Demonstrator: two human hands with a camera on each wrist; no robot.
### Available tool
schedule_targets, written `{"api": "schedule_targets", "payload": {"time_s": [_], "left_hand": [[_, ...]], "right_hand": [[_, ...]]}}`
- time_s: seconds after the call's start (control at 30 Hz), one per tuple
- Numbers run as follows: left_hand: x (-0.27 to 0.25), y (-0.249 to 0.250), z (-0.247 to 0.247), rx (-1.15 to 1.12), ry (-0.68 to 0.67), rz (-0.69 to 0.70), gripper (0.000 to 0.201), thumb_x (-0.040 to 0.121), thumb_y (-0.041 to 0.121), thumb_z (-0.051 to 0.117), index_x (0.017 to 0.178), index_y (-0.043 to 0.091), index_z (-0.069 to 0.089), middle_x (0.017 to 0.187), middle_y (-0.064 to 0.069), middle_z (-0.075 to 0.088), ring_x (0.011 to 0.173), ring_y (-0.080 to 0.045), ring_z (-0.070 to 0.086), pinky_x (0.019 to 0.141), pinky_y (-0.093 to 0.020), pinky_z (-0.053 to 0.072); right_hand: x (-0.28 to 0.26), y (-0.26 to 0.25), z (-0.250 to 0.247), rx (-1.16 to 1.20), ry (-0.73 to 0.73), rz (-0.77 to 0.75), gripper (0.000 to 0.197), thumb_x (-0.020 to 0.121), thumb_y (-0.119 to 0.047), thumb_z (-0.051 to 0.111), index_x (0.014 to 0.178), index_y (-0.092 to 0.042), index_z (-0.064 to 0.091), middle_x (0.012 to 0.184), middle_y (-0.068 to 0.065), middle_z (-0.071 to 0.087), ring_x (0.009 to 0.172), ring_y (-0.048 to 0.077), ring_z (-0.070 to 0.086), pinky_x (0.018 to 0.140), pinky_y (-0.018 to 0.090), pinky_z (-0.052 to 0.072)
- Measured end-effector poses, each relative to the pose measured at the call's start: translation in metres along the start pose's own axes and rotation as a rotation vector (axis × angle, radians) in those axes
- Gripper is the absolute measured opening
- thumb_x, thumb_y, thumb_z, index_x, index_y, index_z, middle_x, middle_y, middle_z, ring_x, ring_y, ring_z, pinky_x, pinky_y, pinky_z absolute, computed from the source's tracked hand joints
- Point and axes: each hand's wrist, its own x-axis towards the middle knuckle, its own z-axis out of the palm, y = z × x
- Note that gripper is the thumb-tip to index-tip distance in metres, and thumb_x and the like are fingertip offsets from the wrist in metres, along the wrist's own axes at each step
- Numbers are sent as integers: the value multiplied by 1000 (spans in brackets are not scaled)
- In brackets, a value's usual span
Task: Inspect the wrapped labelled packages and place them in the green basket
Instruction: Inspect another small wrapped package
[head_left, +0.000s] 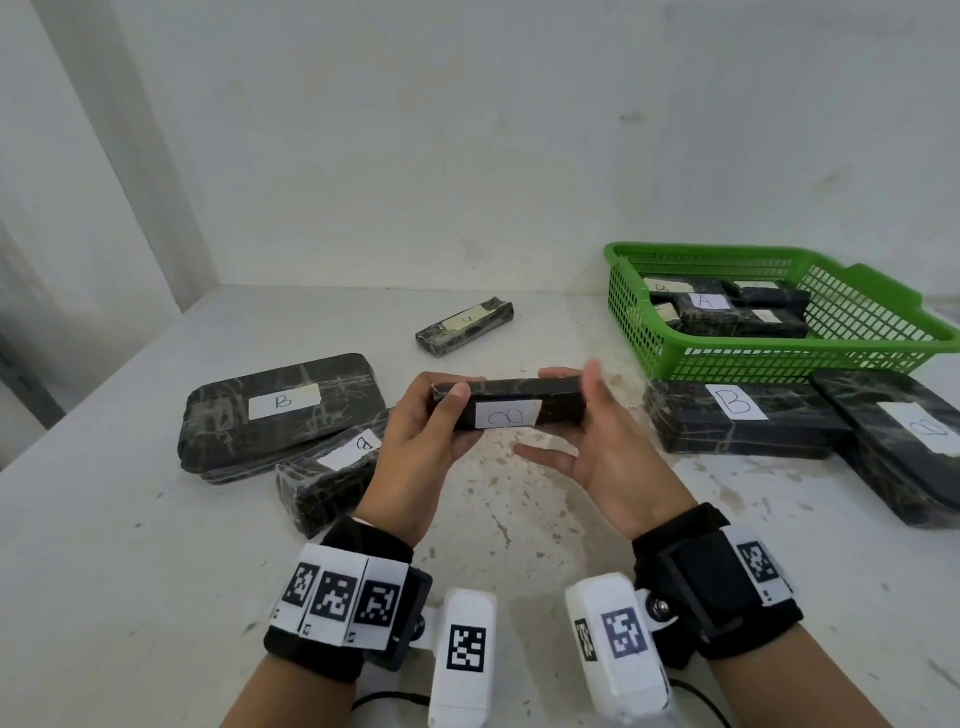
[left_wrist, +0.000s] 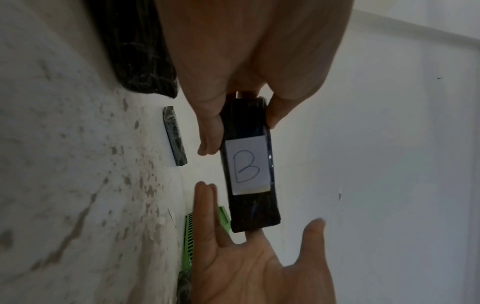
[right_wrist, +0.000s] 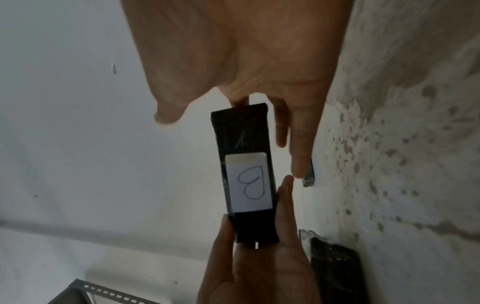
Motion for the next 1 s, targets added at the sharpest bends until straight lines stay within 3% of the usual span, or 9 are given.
{"api": "schedule_targets", "payload": {"time_s": [0.07,0.17,0.27,0.33,0.43,0.53,0.67,0.8,1.0], "left_hand": [[0,1,0,-21,-24,6,18,103,7,42,102,4,59,115,-17,64,108,-29,65,96,-35,55],[-1,1,-1,-19,-44,-9,12,101,9,48,103,6,60,112,-16,57,106,-25,58,106,-40,47],[-1,3,0,-79,-47,-31,25,92,31,64,105,10,58,98,-5,62,100,-19,61,103,-37,48],[-1,2,0,-108,-48,-46,36,84,37,62,106,9,59,97,-3,69,100,-22,66,99,-37,52],[0,0,-1,-99,-50,-12,30,84,27,58,102,3,63,104,-16,69,100,-26,69,95,-37,56],[1,0,-3,-132,-42,-5,23,84,22,58,97,3,64,98,-15,70,96,-25,69,92,-37,57],[1,-1,-1,-148,-60,-22,23,88,23,60,101,4,61,99,-13,67,98,-27,66,98,-40,54],[0,-2,4,-150,-78,-104,32,91,34,61,107,7,59,107,-12,69,107,-31,67,102,-42,51],[0,-3,5,-144,-55,-26,9,98,11,48,95,6,54,95,-13,67,98,-30,67,96,-40,55]], "right_hand": [[0,-3,0,49,12,72,72,69,-73,46,113,-19,65,104,9,69,103,28,68,78,42,59],[0,0,2,3,33,-7,51,82,-54,48,107,-11,61,98,13,70,89,27,72,70,34,60],[0,3,3,3,59,-110,35,88,-41,48,99,-9,58,91,11,72,81,24,72,70,28,58],[1,2,1,22,41,-126,34,89,-39,48,99,-8,58,90,10,73,83,26,72,72,28,58],[1,1,0,51,20,-75,45,85,-50,47,99,-9,60,93,12,71,86,26,70,74,32,59],[2,0,1,88,23,-36,62,79,-63,40,100,-9,60,92,12,70,83,24,70,75,37,59],[2,1,1,-17,82,-164,47,89,-46,42,100,-2,57,93,20,69,78,26,72,72,32,60],[3,1,-1,-40,92,-198,44,89,-44,43,97,-3,57,89,17,71,77,27,72,72,32,60],[2,2,2,-60,73,-174,44,91,-50,49,95,-7,57,86,8,72,76,23,70,74,34,59]]}}
